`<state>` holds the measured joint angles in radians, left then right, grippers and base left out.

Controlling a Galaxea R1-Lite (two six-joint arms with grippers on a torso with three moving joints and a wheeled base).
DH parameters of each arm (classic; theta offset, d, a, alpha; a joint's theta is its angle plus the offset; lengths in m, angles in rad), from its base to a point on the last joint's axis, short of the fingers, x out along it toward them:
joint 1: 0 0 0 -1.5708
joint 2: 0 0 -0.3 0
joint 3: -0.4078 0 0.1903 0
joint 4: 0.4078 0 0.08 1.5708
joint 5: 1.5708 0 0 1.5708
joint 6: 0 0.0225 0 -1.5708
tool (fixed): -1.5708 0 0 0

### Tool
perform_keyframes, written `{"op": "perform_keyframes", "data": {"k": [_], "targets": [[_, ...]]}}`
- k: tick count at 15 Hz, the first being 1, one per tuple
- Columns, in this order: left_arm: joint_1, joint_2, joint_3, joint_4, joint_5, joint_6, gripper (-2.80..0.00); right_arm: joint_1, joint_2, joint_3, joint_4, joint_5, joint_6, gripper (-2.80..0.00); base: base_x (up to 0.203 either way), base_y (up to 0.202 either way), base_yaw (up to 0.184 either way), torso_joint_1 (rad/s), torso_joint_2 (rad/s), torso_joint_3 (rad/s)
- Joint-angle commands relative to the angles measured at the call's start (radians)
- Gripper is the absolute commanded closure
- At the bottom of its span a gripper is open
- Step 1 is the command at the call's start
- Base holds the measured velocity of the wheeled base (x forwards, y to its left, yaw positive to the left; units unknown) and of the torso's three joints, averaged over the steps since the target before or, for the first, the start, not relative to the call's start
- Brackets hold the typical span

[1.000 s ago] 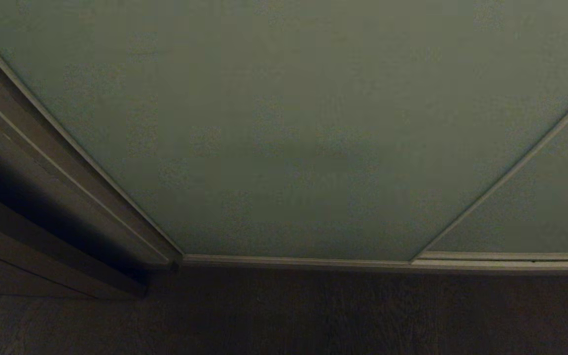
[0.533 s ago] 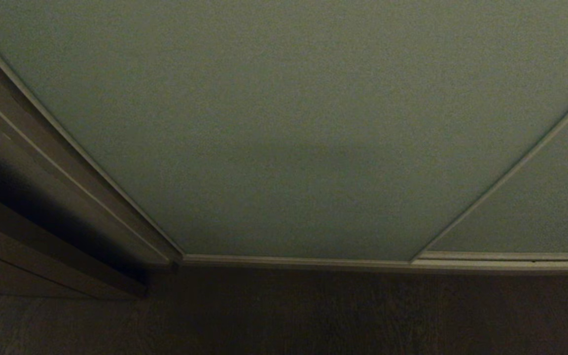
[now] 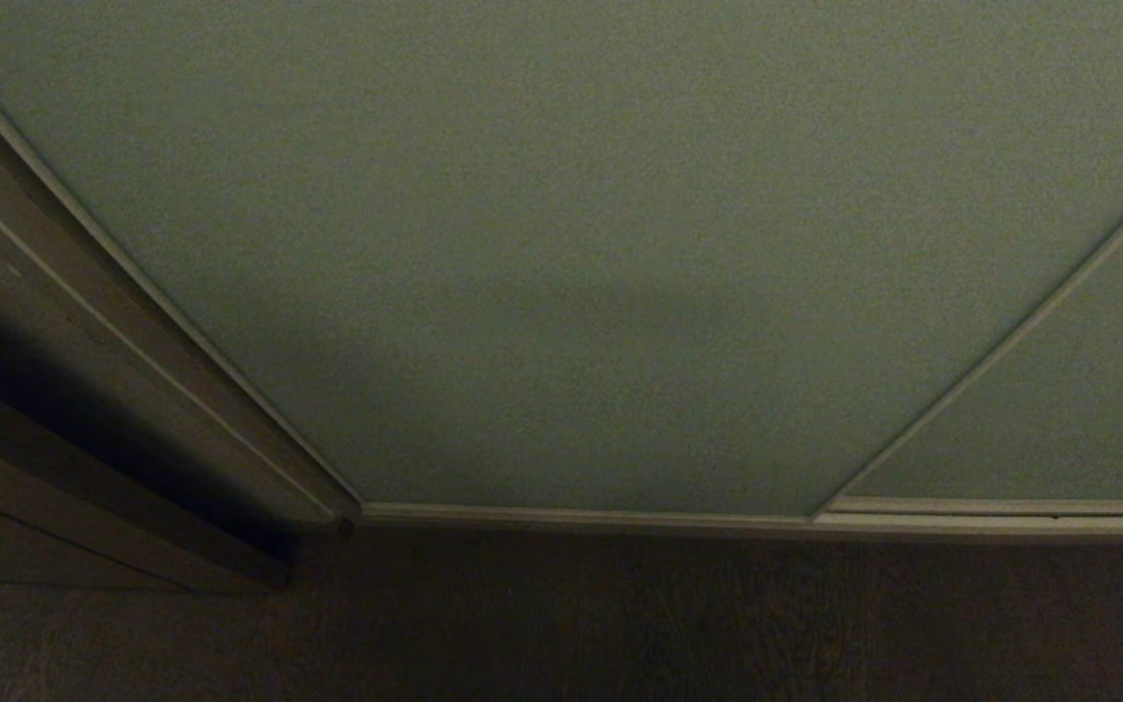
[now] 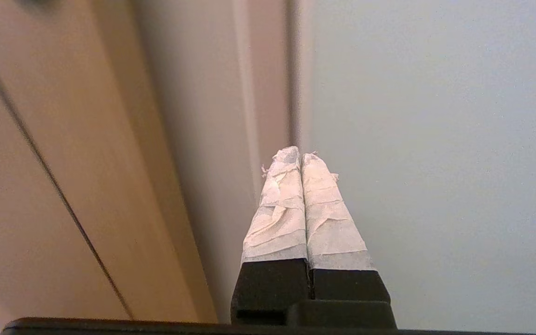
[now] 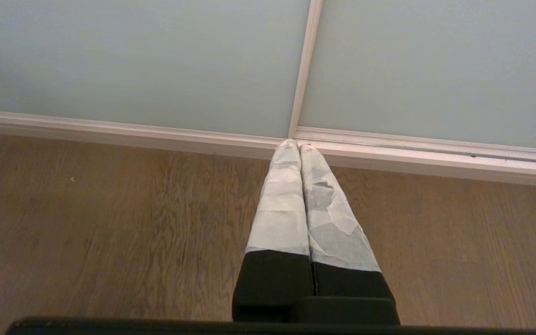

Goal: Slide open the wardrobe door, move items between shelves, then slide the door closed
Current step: Open the door

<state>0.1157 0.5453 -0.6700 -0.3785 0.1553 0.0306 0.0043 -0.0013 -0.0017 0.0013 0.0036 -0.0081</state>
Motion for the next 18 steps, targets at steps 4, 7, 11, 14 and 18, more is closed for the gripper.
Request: {"op": "perform_keyframes", "data": {"k": [4,7,11,14,18], "targets": [[0.296,0.302,-0.198,-0.144,0.003,-0.127,0.0,0.0,0.0,0.0,-0.001,0.001,0.0,0.0,0.0,0.0,0.0,0.0,0.0,0.0],[0.323,0.412,-0.252,-0.197,0.001,-0.17,0.0,0.0,0.0,0.0,0.0,0.001,-0.001,0.0,0.0,0.0,0.0,0.0,0.0,0.0],[0.325,0.525,-0.355,-0.222,-0.073,-0.215,0.0,0.0,0.0,0.0,0.0,0.001,0.0,0.0,0.0,0.0,0.0,0.0,0.0,0.0],[0.321,0.588,-0.421,-0.217,-0.182,-0.225,0.0,0.0,0.0,0.0,0.0,0.001,-0.001,0.0,0.0,0.0,0.0,0.0,0.0,0.0],[0.316,0.642,-0.502,-0.196,-0.207,-0.223,0.0,0.0,0.0,0.0,0.0,0.001,-0.001,0.0,0.0,0.0,0.0,0.0,0.0,0.0]]}}
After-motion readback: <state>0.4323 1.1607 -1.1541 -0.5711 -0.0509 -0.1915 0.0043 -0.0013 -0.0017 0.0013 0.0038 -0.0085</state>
